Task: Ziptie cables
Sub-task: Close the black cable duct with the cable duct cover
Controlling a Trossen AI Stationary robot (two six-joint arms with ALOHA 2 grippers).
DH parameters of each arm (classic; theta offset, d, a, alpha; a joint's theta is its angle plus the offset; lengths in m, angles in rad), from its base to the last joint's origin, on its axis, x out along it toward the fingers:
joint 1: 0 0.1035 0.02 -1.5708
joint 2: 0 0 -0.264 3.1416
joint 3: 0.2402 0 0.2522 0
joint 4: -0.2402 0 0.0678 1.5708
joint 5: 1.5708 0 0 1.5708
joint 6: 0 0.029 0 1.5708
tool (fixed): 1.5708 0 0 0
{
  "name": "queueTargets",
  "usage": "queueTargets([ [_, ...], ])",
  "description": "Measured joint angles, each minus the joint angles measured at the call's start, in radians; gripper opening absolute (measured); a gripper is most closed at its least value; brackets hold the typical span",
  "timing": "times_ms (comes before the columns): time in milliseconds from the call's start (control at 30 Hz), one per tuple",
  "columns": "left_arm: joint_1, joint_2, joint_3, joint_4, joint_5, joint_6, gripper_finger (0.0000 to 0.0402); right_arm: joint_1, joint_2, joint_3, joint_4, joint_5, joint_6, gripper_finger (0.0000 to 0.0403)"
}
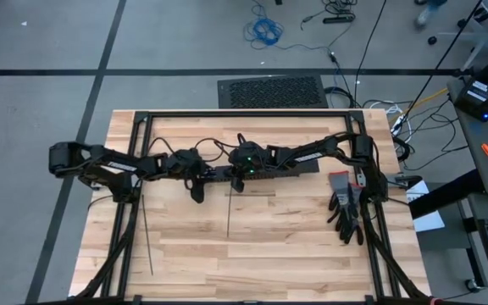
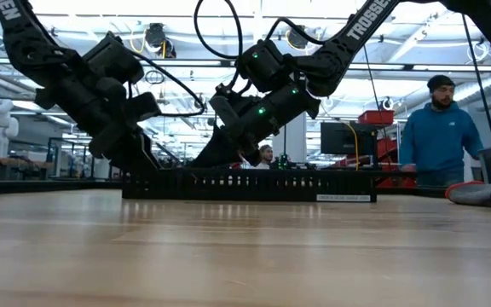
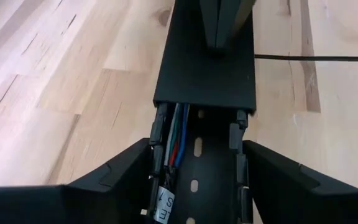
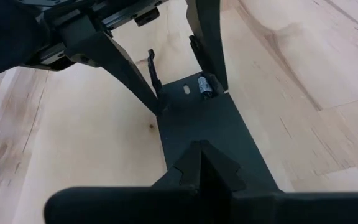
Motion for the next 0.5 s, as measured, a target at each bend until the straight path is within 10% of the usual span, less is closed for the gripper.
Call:
queueTargets([
  [500,0.000,0.073,0.000,0.118,0.024,-0.031,0.0239,0.000,0.001,-0.002,0.017,-0.008,0.000,0.0000],
])
